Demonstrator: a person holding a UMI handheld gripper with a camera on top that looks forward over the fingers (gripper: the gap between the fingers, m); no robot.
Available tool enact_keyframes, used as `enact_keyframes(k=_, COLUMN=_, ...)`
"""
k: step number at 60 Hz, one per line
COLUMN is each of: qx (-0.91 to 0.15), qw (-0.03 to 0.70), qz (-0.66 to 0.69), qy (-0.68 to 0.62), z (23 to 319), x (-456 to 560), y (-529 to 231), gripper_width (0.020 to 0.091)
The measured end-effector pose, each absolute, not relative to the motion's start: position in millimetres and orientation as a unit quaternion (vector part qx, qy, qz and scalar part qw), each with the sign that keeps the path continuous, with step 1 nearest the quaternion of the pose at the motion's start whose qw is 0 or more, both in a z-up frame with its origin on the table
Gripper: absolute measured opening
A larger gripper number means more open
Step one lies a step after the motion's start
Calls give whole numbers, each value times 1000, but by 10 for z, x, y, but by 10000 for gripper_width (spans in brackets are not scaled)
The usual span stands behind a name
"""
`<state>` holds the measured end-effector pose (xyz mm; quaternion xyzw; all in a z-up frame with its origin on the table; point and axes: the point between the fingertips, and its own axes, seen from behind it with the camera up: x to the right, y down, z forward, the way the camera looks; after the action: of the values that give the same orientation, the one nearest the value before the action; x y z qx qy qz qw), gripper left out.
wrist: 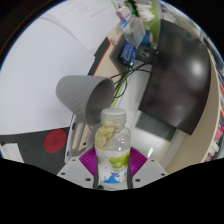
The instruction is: Pour water
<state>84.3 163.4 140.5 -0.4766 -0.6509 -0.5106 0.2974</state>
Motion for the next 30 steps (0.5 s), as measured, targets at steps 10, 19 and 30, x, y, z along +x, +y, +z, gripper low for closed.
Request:
enact_keyframes(k=10, qx=-655, qw=407, qz=-353, qy=-529, z=1427, x=720, y=1391, gripper_width=387)
enact_keyframes(k=19, qx=-744, qw=488, qz=-212, qy=-406, z=1581, x=650, y=1271, gripper_width=387)
enact_keyframes(k=30, qx=-800, qw=536, qz=-64, qy=-260, z=1522, x=802, y=1274, gripper_width=388)
